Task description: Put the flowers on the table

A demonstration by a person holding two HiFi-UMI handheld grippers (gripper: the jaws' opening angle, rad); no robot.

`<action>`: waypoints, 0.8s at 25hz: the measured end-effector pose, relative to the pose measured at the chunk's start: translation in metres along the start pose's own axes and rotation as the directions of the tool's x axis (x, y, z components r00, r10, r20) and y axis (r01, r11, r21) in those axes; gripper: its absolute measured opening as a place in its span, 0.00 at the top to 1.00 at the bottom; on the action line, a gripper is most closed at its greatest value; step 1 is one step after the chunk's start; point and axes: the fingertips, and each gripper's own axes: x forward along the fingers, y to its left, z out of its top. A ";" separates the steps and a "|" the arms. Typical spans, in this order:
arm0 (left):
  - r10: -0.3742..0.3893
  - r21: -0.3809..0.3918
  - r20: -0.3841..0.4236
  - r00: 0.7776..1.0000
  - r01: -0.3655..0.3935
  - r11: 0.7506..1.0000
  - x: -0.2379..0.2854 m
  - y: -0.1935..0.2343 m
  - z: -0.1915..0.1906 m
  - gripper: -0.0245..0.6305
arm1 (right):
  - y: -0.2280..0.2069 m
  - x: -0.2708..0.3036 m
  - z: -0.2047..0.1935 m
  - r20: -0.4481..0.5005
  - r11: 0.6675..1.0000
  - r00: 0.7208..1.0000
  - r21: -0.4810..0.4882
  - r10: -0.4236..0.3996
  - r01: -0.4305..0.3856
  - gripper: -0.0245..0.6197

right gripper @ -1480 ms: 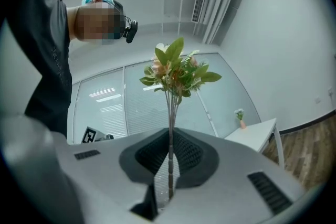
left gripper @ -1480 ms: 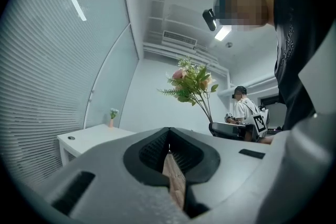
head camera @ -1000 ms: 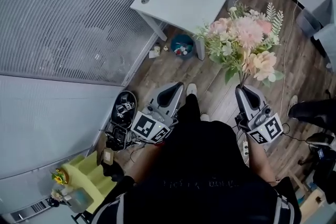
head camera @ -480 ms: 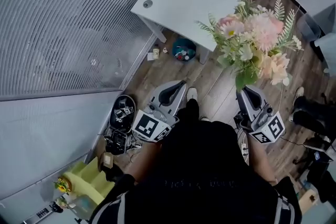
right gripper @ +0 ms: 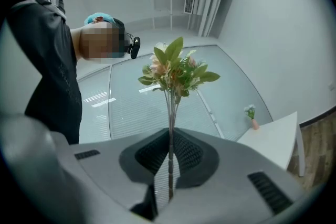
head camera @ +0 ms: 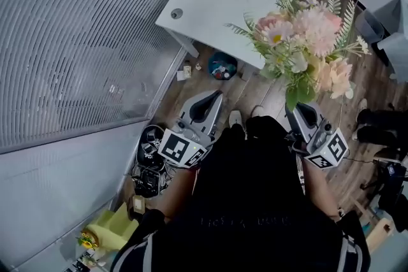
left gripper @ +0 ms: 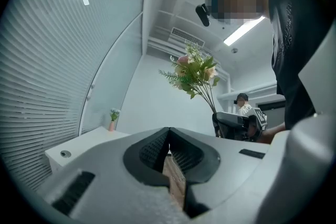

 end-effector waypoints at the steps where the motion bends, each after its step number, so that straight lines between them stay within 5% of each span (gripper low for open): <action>1: -0.002 -0.004 0.003 1.000 0.002 1.000 0.000 0.001 0.000 0.93 | -0.001 0.001 0.001 0.002 1.000 1.000 0.001 -0.005 0.005 0.90; 9: 0.007 -0.043 -0.030 1.000 -0.008 0.999 0.057 0.045 -0.013 0.93 | -0.074 0.032 0.010 -0.001 0.999 1.000 0.028 -0.019 0.019 0.90; 20: 0.014 0.007 -0.010 1.000 -0.013 1.000 0.068 0.042 -0.004 0.93 | -0.088 0.034 0.006 0.018 1.000 1.000 0.003 0.012 -0.012 0.90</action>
